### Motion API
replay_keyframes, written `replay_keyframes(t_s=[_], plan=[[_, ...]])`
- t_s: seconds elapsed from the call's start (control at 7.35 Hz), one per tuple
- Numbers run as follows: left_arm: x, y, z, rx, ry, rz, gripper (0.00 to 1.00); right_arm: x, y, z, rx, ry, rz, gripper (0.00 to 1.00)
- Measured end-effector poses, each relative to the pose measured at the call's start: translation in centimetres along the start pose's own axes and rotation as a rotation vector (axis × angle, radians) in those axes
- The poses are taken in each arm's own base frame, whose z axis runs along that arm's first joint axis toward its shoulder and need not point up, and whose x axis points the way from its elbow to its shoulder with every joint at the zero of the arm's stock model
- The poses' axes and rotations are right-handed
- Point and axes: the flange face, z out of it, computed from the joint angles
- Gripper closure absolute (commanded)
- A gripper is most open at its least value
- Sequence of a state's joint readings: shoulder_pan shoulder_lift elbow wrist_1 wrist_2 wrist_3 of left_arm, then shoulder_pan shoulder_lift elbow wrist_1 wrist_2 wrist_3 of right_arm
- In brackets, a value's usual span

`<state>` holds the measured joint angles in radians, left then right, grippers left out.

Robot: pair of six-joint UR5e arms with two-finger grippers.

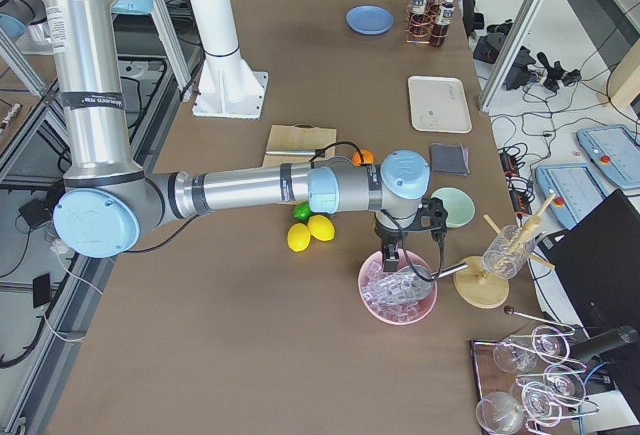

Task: Pick orange to plate

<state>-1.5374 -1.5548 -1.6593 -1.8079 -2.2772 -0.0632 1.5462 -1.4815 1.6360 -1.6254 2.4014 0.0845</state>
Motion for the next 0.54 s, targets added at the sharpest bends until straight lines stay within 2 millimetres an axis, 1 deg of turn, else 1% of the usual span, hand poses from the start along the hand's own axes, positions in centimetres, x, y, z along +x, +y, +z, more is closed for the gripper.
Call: replay_keyframes(t_s=[0.27,0.54], plan=[[-0.2,1.6,0.1,-0.011,0.002,-0.011,0.02,0.3,0.4,0.2,-0.005,0.001,0.014,0.00],[-0.4,2.5,0.2,-0.019,0.001,-0.017,0.02,0.3,0.5,0.2,-0.003,0.001,0.013,0.00]])
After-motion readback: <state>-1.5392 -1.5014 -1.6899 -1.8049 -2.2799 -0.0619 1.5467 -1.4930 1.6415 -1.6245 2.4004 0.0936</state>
